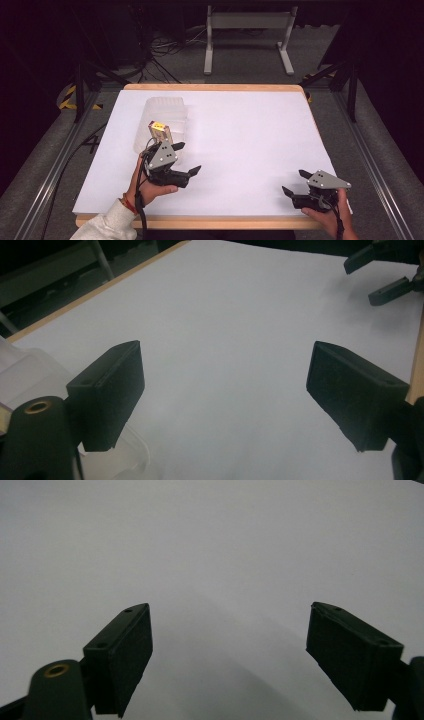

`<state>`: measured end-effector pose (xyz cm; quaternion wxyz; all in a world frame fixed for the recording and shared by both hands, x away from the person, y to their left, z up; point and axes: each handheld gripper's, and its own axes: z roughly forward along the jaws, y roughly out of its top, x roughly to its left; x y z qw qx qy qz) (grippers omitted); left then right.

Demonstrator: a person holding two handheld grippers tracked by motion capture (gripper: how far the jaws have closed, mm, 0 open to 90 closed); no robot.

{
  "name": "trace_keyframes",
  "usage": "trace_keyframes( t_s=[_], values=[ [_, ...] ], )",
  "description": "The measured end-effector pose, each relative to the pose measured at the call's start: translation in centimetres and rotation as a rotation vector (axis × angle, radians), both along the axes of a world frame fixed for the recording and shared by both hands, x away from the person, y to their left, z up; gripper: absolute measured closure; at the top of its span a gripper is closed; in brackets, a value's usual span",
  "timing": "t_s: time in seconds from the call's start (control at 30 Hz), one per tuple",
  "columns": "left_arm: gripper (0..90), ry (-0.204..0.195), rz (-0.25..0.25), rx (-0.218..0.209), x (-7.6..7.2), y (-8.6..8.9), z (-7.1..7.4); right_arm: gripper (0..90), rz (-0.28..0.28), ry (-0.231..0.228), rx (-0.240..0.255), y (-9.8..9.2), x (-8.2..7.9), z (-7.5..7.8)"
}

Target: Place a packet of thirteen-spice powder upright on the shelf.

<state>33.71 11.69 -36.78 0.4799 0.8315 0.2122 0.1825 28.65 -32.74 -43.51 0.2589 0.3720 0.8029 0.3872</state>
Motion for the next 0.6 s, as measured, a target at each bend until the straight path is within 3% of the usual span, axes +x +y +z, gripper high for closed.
trace_keyframes(
  t_s=[0.27,0.6],
  values=[
    [17.9,0.011,-0.047,0.061,-0.7,-0.5,-0.8,19.4,0.001,-0.001,0.001,0.0,0.0,0.0],
    [19.6,0.041,-0.059,0.127,-0.9,-0.2,-2.5,19.4,0.002,-0.004,-0.002,0.1,-0.1,0.1]
  ],
)
